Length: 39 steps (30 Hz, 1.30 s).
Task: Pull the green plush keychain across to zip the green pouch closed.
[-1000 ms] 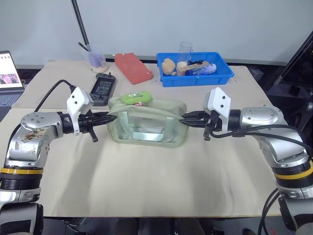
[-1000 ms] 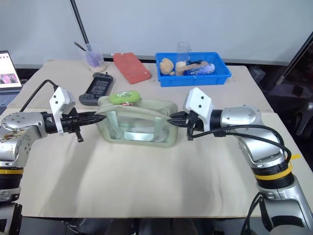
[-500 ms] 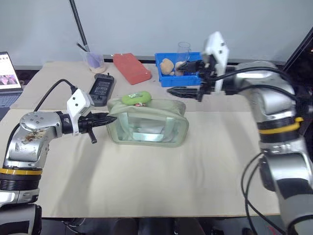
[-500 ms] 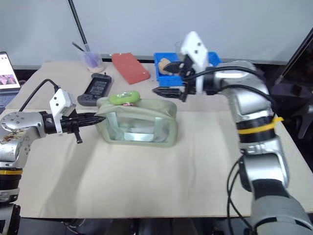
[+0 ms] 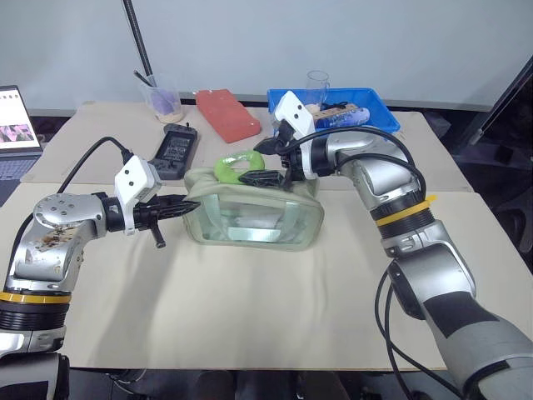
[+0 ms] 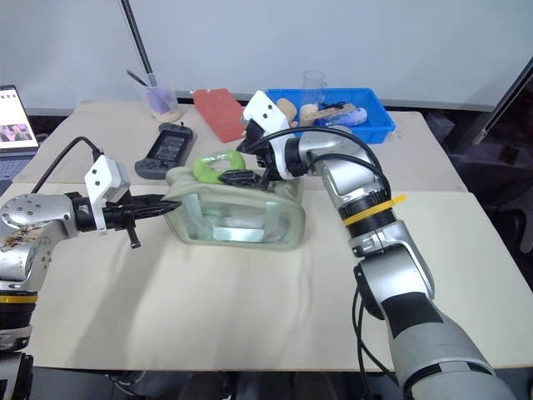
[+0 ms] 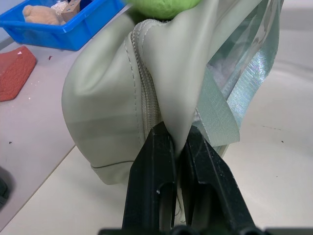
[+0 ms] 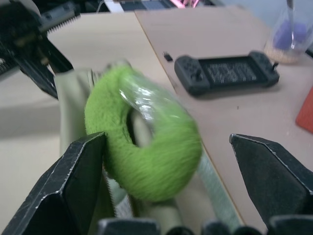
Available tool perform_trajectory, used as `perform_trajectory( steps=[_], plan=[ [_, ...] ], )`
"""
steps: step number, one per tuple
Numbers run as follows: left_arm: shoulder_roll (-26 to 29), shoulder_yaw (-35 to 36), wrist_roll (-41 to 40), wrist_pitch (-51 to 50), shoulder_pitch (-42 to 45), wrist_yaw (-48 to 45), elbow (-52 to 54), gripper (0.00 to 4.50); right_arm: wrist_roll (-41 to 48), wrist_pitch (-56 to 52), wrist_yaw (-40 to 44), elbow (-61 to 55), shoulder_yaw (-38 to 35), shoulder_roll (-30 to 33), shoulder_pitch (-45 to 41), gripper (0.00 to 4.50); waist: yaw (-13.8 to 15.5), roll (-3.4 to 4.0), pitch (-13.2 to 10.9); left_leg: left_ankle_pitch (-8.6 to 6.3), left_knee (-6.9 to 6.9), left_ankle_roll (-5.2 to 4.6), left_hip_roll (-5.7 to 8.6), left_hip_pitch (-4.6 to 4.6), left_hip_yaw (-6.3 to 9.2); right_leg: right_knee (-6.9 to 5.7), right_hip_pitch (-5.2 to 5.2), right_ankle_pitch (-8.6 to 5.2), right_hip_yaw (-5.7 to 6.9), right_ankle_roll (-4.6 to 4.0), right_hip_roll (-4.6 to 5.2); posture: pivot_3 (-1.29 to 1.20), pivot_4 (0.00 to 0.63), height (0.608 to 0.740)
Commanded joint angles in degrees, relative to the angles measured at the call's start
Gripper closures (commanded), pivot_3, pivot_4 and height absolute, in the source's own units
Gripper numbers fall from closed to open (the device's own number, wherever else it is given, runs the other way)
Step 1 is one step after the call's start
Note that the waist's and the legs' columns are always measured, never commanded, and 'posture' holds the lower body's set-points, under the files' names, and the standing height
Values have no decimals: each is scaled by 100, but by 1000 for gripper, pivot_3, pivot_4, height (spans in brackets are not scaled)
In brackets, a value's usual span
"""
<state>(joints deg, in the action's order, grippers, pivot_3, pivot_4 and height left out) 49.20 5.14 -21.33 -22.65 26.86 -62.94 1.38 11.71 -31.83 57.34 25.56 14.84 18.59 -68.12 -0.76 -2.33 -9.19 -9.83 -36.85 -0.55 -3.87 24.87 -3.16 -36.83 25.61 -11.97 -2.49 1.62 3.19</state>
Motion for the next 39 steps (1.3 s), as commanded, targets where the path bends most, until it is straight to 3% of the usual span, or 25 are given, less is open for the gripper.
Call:
perform_trajectory(
  steps=[1,4,5,16,17,27,33,39],
  plan=[
    [60,-88,67,-62,-31,-26,43,4500,-49,-27,49,-137,-62,29,15,36,1,0,0,0,0,0,0,0,0,0,0,0,0,0,0,0,150,740],
    [45,-119,78,-42,10,-45,0,4500,-12,-68,66,-265,-103,29,67,36,2,0,0,0,0,0,0,0,0,0,0,0,0,0,0,0,150,740],
    [43,-128,81,-36,27,-53,-16,4500,2,-75,73,-310,-123,45,80,556,2,0,0,0,0,0,0,0,0,0,0,0,0,0,0,0,150,740],
    [-6,-197,134,-6,109,-85,-99,4500,329,-330,195,-920,-482,296,134,4285,4,0,0,0,0,0,0,0,0,0,0,0,0,0,0,0,150,740],
    [-11,-202,137,-5,110,-82,-101,4500,374,-407,210,-1003,-529,325,144,4476,8,0,0,0,0,0,0,0,0,0,0,0,0,0,0,0,150,740],
    [26,-147,129,-16,-27,-74,-61,4500,630,-1033,-324,-1614,-1320,973,367,4476,29,0,0,0,0,0,1,1,0,4,-1,-1,0,0,2,0,150,740],
    [124,-28,131,-45,-172,-44,-8,4500,368,-994,-843,-2078,-1838,1986,1432,4476,69,0,0,-1,0,1,5,3,-3,15,-4,-4,0,3,9,0,150,740],
    [133,-70,205,39,-158,-47,-100,4500,389,-1089,-1657,-2309,-2479,2133,2434,4476,-13,7,3,0,3,0,-2,-14,-5,1,-4,-7,-7,-4,-1,0,150,740]
  ],
)
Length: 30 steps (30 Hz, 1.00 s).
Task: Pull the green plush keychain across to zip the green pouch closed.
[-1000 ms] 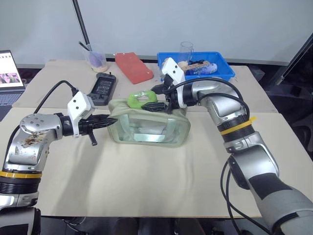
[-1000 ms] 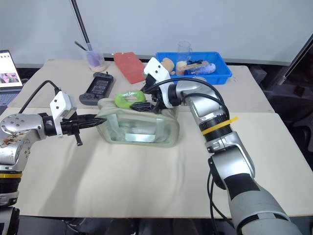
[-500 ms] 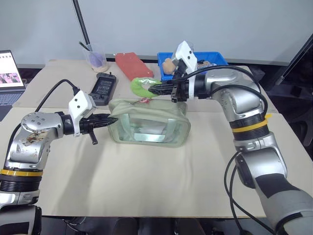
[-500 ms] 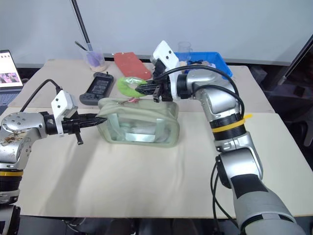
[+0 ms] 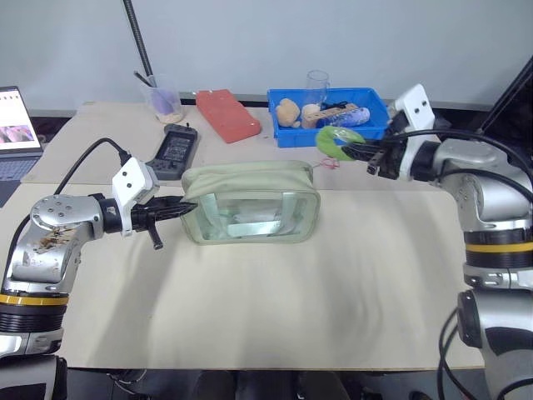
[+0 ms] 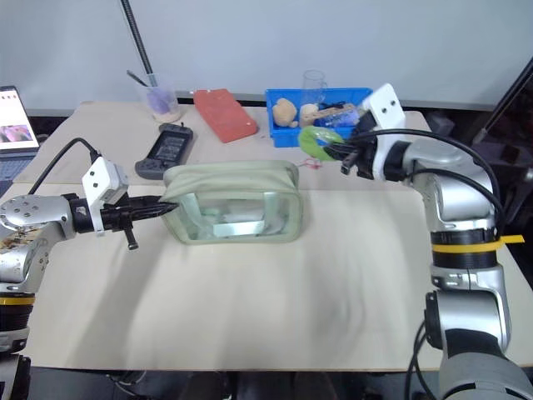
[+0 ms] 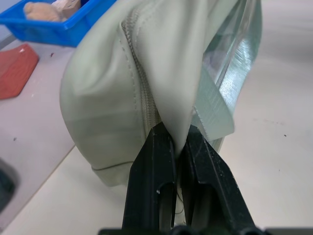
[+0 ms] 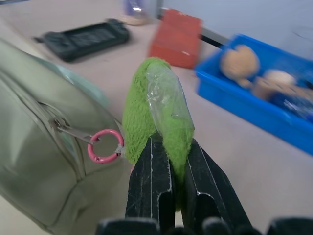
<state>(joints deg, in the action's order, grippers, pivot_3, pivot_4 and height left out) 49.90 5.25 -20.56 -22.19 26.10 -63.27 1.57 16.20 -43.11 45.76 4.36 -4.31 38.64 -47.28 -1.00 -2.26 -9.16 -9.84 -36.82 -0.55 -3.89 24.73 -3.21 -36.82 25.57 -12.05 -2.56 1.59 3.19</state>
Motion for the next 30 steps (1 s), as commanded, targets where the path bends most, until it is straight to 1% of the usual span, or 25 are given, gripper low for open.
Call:
perform_trajectory(
  steps=[1,4,6,10,13,16,18,19,20,22,26,29,30],
  plan=[
    [50,-111,130,8,-72,-24,-132,4500,-57,67,-664,-189,-622,31,503,4476,16,0,0,0,0,0,-1,-7,7,1,-13,-3,3,-2,-3,0,150,740],
    [-13,-216,118,25,30,-40,-162,4500,122,-71,-1066,-328,-568,-567,1034,4476,17,0,1,0,0,0,1,-16,3,6,-25,-17,1,15,0,0,150,740],
    [-40,-264,143,79,128,-51,-252,4500,189,-49,-1124,-430,-392,-904,1362,4476,16,0,1,0,0,1,1,-31,4,7,-40,-16,1,18,0,0,150,740],
    [-51,-318,168,167,275,-114,-404,4500,262,-112,-1218,-412,-180,-1436,1687,4476,13,1,1,0,0,0,2,-32,3,4,-39,-17,-1,20,0,0,150,740],
    [-58,-343,188,235,340,-154,-485,4500,244,-43,-1152,-381,-3,-1546,1744,4476,11,1,1,0,0,0,1,-33,3,5,-40,-17,-1,20,0,0,150,740],
    [-63,-321,146,244,410,-193,-551,4500,298,57,-947,-354,-18,-1368,1572,4476,11,1,1,0,0,0,1,-33,3,5,-40,-19,0,17,0,0,150,740],
    [-32,-237,55,155,433,-225,-581,3695,406,83,-661,-380,-115,-1079,1449,3658,13,2,0,0,0,0,2,-32,3,6,-40,-19,0,17,0,0,150,740],
    [13,-136,-62,32,429,-276,-579,3403,408,161,-386,-410,-105,-787,1413,3375,15,2,0,0,0,0,2,-31,3,6,-39,-19,-1,17,0,0,150,740],
    [64,-21,-185,-94,422,-328,-569,2973,344,294,-115,-417,-48,-458,1403,3036,25,4,-2,0,0,0,2,-29,3,6,-38,-20,0,15,1,0,150,740],
    [178,237,-380,-295,392,-369,-566,1982,297,520,423,-340,-32,193,1333,2345,32,4,-5,0,0,0,3,-14,5,11,-29,-25,2,17,1,0,150,740],
    [449,804,-650,-590,199,-350,-646,21,445,768,1340,-195,-108,1176,1148,960,-7,3,-8,-2,3,-1,1,-6,7,15,-21,-24,2,19,-1,0,150,740],
    [718,1352,-983,-1026,-39,-325,-515,0,668,786,1926,-97,-277,1691,902,40,-51,5,-10,-6,13,-1,-4,-12,3,14,-16,-27,2,19,-2,0,150,740],
    [839,1534,-1032,-1130,-98,-285,-507,0,800,673,2080,-78,-345,1843,734,40,-56,5,-11,-6,15,-1,-4,-12,2,12,-12,-30,2,19,-1,0,150,740]
  ],
)
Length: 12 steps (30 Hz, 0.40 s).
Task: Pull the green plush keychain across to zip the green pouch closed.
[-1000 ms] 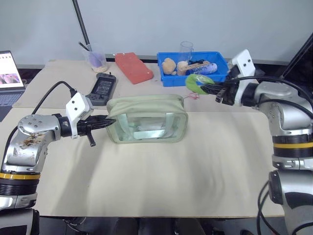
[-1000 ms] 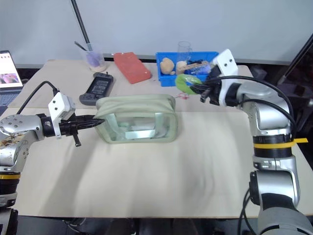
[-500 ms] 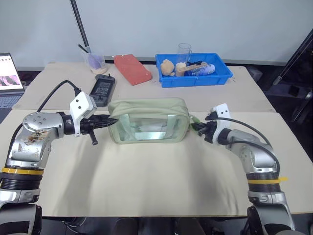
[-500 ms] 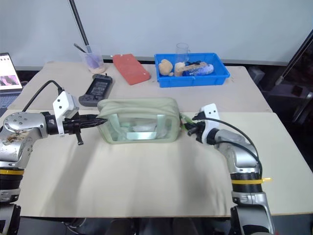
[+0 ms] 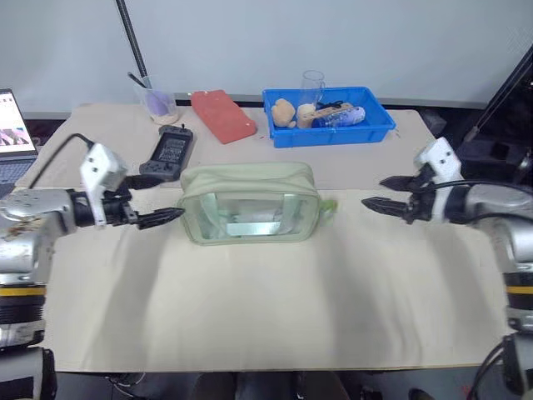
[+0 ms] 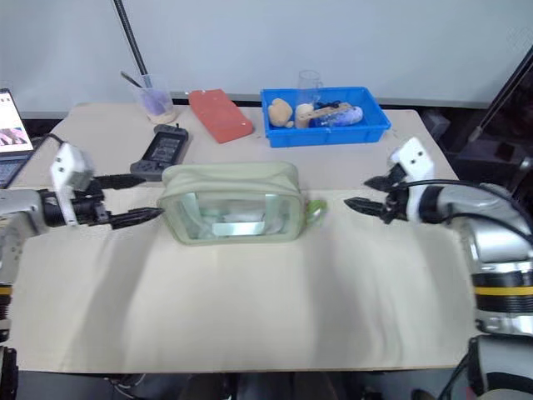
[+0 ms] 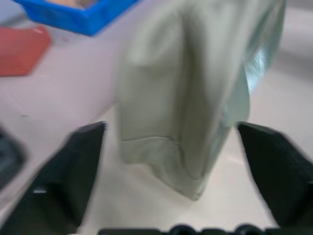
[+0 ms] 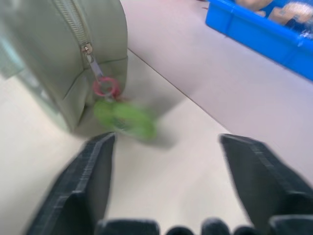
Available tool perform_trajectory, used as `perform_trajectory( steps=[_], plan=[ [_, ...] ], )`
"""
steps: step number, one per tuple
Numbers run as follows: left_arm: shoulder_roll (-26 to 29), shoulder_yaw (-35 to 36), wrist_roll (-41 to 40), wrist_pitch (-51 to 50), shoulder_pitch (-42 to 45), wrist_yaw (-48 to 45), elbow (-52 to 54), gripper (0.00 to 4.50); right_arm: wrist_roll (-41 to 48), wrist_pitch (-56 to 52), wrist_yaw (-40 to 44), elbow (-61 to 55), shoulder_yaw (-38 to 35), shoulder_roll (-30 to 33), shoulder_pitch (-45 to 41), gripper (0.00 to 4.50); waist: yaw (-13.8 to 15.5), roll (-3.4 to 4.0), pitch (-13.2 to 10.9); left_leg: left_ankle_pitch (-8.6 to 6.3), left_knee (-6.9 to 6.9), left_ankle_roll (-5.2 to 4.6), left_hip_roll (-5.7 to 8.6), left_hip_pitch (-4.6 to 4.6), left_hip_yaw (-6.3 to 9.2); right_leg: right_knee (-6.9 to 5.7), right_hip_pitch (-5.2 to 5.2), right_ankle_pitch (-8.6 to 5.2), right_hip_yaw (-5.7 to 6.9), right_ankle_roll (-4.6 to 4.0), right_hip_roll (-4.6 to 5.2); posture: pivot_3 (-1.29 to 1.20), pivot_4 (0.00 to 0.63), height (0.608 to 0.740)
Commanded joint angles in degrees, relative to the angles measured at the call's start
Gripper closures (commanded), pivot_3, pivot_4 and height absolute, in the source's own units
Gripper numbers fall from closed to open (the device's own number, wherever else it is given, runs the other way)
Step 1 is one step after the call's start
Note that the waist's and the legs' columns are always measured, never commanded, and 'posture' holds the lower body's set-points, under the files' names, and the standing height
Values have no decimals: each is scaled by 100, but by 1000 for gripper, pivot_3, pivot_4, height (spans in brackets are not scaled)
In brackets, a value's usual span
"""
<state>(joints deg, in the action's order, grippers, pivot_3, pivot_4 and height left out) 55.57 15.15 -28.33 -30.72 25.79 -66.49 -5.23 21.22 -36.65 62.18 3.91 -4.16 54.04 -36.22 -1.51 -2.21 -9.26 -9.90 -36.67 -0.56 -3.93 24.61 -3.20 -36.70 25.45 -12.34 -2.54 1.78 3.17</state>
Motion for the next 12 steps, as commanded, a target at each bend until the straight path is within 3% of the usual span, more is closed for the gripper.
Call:
perform_trajectory(
  steps=[1,6,12],
  plan=[
    [382,687,-253,-354,-114,116,166,0,451,-145,548,-61,-430,421,-525,40,-7,2,-5,0,0,0,-1,0,1,0,1,-3,1,3,0,0,150,740],
    [746,1296,-495,-776,-426,146,413,0,1346,-1069,846,-715,-730,773,-882,40,26,9,-18,-3,2,5,0,2,-3,-3,11,-29,2,-34,6,0,150,740],
    [799,1351,-455,-756,-508,281,458,0,1450,-1127,404,-980,-714,550,-910,40,78,9,-18,-5,2,11,7,4,-13,-2,15,-31,3,-42,21,0,150,740]
  ],
)
